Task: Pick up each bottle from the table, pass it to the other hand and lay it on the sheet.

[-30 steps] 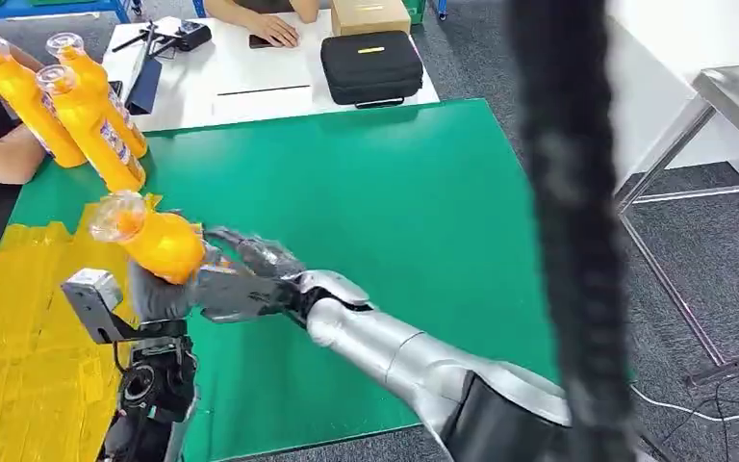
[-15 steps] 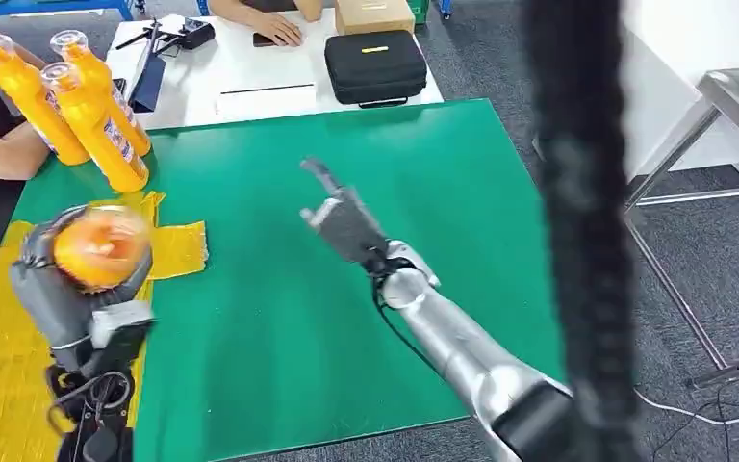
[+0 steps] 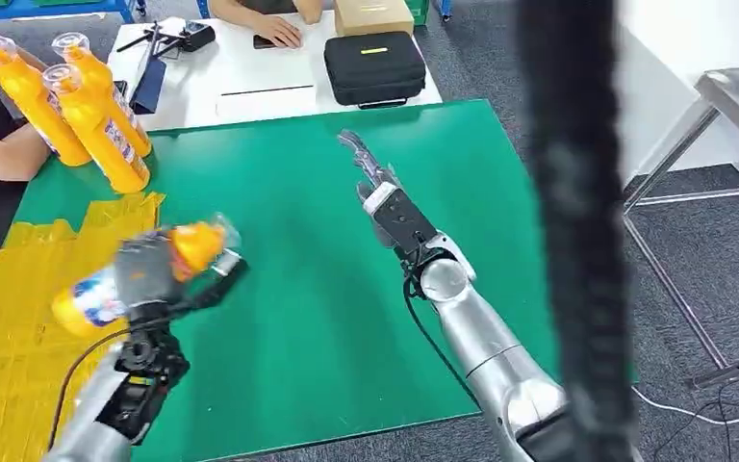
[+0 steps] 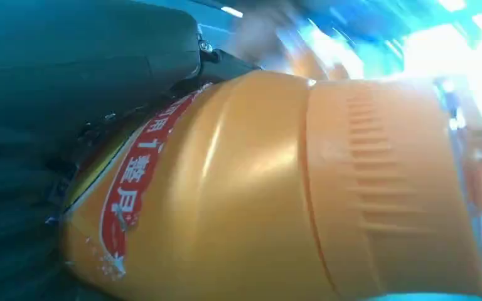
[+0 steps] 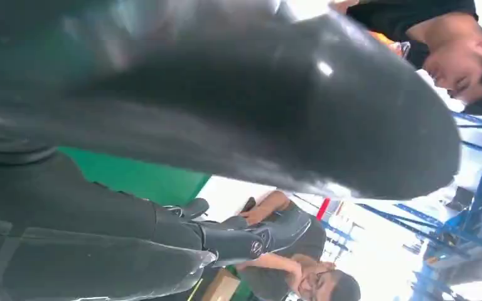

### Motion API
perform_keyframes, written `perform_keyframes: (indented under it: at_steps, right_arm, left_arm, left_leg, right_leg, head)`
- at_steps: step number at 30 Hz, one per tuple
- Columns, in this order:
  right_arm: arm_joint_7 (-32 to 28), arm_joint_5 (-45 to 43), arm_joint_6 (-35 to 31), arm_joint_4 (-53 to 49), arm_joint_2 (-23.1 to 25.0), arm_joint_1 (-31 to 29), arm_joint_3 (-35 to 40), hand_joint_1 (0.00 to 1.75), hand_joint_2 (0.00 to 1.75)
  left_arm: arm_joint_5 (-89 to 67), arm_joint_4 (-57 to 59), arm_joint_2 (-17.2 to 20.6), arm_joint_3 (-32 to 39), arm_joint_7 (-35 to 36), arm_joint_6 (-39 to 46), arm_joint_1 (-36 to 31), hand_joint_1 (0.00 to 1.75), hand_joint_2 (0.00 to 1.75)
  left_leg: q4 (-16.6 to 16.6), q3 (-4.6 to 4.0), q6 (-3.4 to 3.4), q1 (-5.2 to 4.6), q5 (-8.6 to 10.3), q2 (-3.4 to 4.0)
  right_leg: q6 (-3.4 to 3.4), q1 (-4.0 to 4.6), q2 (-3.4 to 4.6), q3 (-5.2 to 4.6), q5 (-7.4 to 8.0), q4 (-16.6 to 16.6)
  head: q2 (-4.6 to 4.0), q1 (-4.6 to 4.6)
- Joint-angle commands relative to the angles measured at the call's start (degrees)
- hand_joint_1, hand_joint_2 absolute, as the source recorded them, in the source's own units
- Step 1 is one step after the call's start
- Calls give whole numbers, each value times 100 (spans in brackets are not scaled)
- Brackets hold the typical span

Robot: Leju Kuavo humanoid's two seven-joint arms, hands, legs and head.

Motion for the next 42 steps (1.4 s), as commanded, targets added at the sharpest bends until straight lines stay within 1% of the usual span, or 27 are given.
perform_keyframes:
  at_steps: [1, 2, 3, 6, 7, 9, 10, 17, 18, 22, 24, 25, 26, 27, 28, 29, 30, 31, 33, 34, 35, 36, 37, 38, 39, 40, 42]
  right_arm:
    - [4, -8, 70, 412, 16, -333, 99, 0, 0]
    - [8, -8, 81, 420, 23, -343, 110, 0, 0]
    - [23, -6, 103, 434, 37, -366, 134, 0, 0]
    - [50, 0, 128, 441, 40, -379, 162, 0, 0]
    - [77, 13, 150, 458, 28, -379, 183, 0, 0]
    - [113, 23, 198, 583, 26, -413, 209, 0, 0]
    - [113, 23, 198, 583, 26, -413, 209, 0, 0]
    - [41, 40, 225, 777, 84, -432, 238, 0, 0]
    - [29, 48, 225, 827, 100, -445, 233, 0, 0]
    - [-11, 96, 186, 855, 112, -381, 166, 0, 0]
    - [-10, 147, 154, 727, 98, -256, 100, 0, 0]
    - [3, 167, 143, 657, 82, -200, 70, 0, 0]
    - [58, 240, 98, 487, 33, -68, -4, 0, 0]
    - [67, 256, 85, 461, 10, -29, -26, 0, 0]
    - [98, 310, 54, 404, -39, 29, -74, 0, 0]
    - [108, 337, 16, 384, -73, 67, -124, 0, 0]
    - [104, 352, 23, 379, -70, 76, -154, 0, 0]
    - [105, 373, 6, 365, -73, 105, -190, 0, 0]
    - [104, 373, 7, 375, -83, 121, -199, 0, 0]
    - [122, 429, -22, 391, -74, 135, -218, 0, 0]
    - [137, 465, -58, 389, -78, 173, -231, 0, 0]
    - [138, 467, -56, 400, -81, 209, -245, 0, 0]
    - [129, 477, -85, 399, -92, 262, -264, 0, 0]
    - [75, 490, -141, 388, -95, 350, -281, 0, 0]
    - [61, 493, -152, 390, -91, 369, -283, 0, 0]
    - [49, 488, -170, 370, -79, 393, -300, 0, 0]
    - [-2, 560, -266, 199, -46, 606, -380, 0, 0]
  left_arm:
    - [54, 2598, 138, -846, -93, -440, -807, 175, 175]
    - [62, 2615, 145, -819, -42, -685, -800, 161, 175]
    - [113, 2631, 151, -717, -56, -1052, -772, 0, 175]
    - [159, 2638, 157, -606, -178, -1299, -727, 0, 175]
    - [146, 2635, 158, -614, -266, -1357, -706, 0, 175]
    - [81, 2635, 147, -590, -261, -1598, -670, 0, 175]
    - [81, 2635, 147, -590, -261, -1598, -670, 0, 175]
    - [97, 2597, 188, -487, -234, -1752, -663, 0, 175]
    - [68, 2572, 207, -468, -198, -1704, -665, 0, 0]
    - [147, 2498, 181, -213, -487, -1511, -748, 0, 0]
    - [290, 2390, 141, 15, -776, -1345, -793, 0, 0]
    - [500, 2329, 103, 211, -1063, -1301, -813, 0, 0]
    - [834, 2050, 55, 563, -1538, -715, -782, 0, 0]
    - [1039, 1939, 30, 720, -1786, -515, -785, 0, 0]
    - [1351, 1589, -26, 971, -2135, -62, -778, 0, 0]
    - [1791, 1233, -95, 1234, -2555, 94, -768, 0, 0]
    - [1774, 928, -76, 1244, -2491, -128, -689, 0, 0]
    - [2031, 80, -121, 1539, -2722, 206, -441, 0, 0]
    - [2028, 57, -121, 1534, -2722, 176, -468, 0, 0]
    - [2436, -1401, -446, 2353, -3274, 206, -19, 0, 0]
    - [3073, -1904, -719, 2883, -4077, 206, 108, 0, 0]
    - [3291, -2291, -880, 3150, -4366, 206, 166, 0, 0]
    - [4597, -2622, -843, 2818, -4856, 181, 276, 0, 0]
    - [5204, -3030, -672, 2494, -4714, 206, 421, 0, 0]
    - [5225, -3088, -635, 2432, -4635, 206, 440, 0, 0]
    - [5208, -3093, -622, 2427, -4527, 206, 440, 0, 0]
    - [6641, -3341, -661, 2102, -4828, -472, 584, 0, 0]
  left_leg:
    - [10, 26, -20, 8, -20, 26]
    - [11, 34, -24, 8, -25, 37]
    - [5, 21, -19, 2, -15, 32]
    - [-1, 12, -14, -2, -7, 0]
    - [8, 35, -31, 5, -20, 14]
    - [-6, 32, -14, -4, -10, -6]
    - [-7, 43, -24, -1, -12, 11]
    - [-13, 71, -30, 3, -8, 17]
    - [-13, 71, -29, 4, -7, 14]
    - [-14, 77, -49, 13, -5, 28]
    - [-8, 66, -40, 12, 6, -5]
    - [-8, 65, -48, 16, 6, 0]
    - [-10, 66, -46, 14, 10, -11]
    - [-8, 63, -53, 19, 12, -12]
    - [-8, 61, -44, 16, 16, -25]
    - [-6, 58, -48, 20, 16, -25]
    - [-2, 50, -45, 18, 22, -44]
    - [1, 41, -42, 18, 28, -46]
    - [9, 16, -41, 20, 29, -43]
    - [6, 10, -38, 17, 31, -33]
    - [13, 11, -41, 20, 21, -27]
    - [5, 8, -37, 15, 27, -31]
    - [15, 18, -43, 19, 11, -23]
    - [14, 8, -39, 17, 20, -32]
    - [21, 14, -45, 16, 9, -6]
    - [16, 10, -44, 12, 12, -12]
    - [4, -11, -37, 6, 22, -3]
  right_leg:
    - [-1, 8, 17, 24, -12, 4]
    - [-2, 8, 23, 29, -17, 6]
    - [-3, 3, 14, 15, -12, 3]
    - [-1, -1, 3, 9, -4, -1]
    - [-5, 6, 7, 30, -13, 6]
    - [-4, -3, -1, 32, -4, -1]
    - [-5, 0, 11, 38, 0, -3]
    - [-23, -3, 13, 52, 12, -1]
    - [-23, -4, 11, 52, 12, 1]
    - [-26, 2, 17, 56, 14, -1]
    - [-26, 0, -7, 52, 11, 9]
    - [-26, 4, -6, 52, 13, 5]
    - [-26, 2, -8, 52, 12, 6]
    - [-26, 6, -13, 52, 12, 3]
    - [-25, 3, -20, 52, 10, 6]
    - [-25, 7, -24, 51, 11, 4]
    - [-23, 6, -40, 45, 6, 9]
    - [-23, 6, -38, 33, 8, 11]
    - [-19, 9, -39, 13, 7, 16]
    - [-19, 7, -27, 6, 13, 16]
    - [-17, 11, -26, 9, 10, 17]
    - [-22, 8, -28, 8, 18, 13]
    - [-20, 12, -28, 21, 5, 17]
    - [-22, 11, -32, 11, 12, 17]
    - [-24, 13, -16, 8, 6, 21]
    - [-24, 9, -25, 4, 5, 17]
    - [-27, 4, -6, -22, 20, 11]
  head:
    - [0, 2]
    - [0, 0]
    - [0, 2]
    - [0, 2]
    - [0, 0]
    - [0, 2]
    - [0, 0]
    - [0, -2]
    - [0, 0]
    - [0, 0]
    - [0, -2]
    - [0, 0]
    - [0, 0]
    - [0, -2]
    - [0, 0]
    - [0, -4]
    - [0, -4]
    - [0, 2]
    - [0, 0]
    - [0, 2]
    - [0, 2]
    - [0, 4]
    - [0, 2]
    - [0, 0]
    - [0, 0]
    - [0, 4]
    - [0, 0]
